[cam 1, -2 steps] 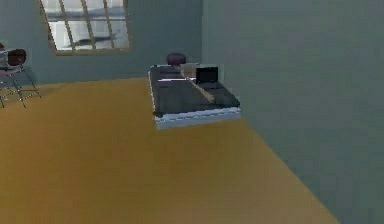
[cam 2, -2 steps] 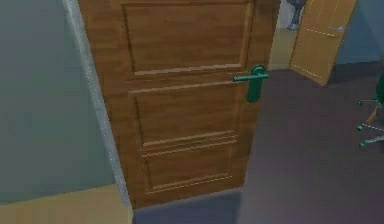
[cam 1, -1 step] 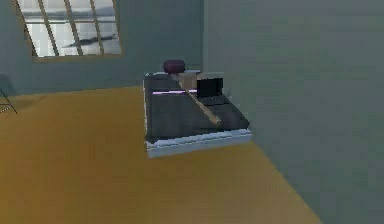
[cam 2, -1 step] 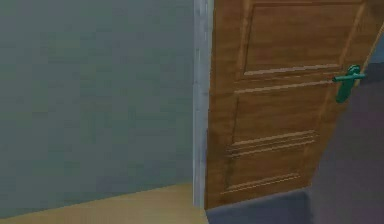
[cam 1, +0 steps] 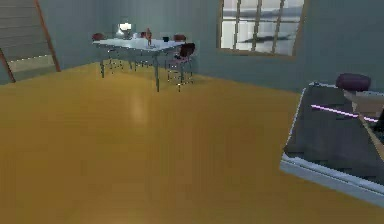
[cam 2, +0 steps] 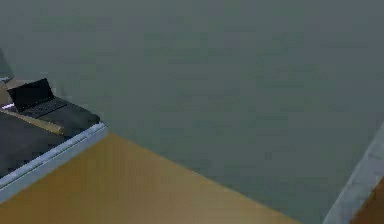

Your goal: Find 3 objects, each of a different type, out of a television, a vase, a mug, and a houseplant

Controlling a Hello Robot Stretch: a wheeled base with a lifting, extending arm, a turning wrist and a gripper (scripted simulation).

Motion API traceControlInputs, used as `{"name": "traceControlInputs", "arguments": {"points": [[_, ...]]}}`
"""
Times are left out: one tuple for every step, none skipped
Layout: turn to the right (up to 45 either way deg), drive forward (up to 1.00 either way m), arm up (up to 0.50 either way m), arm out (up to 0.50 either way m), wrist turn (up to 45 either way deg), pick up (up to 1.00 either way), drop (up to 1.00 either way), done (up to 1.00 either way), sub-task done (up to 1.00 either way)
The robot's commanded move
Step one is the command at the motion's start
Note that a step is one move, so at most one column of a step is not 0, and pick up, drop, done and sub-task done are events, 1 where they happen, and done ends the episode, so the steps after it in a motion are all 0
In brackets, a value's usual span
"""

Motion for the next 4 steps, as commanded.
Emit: {"name": "traceControlInputs", "arguments": {"points": [[-30.0,0.0,0.0,0.0,0.0,0.0,0.0,0.0,0.0],[0.0,0.65,0.0,0.0,0.0,0.0,0.0,0.0,0.0],[3.0,0.0,0.0,0.0,0.0,0.0,0.0,0.0,0.0],[0.0,1.0,0.0,0.0,0.0,0.0,0.0,0.0,0.0]]}}
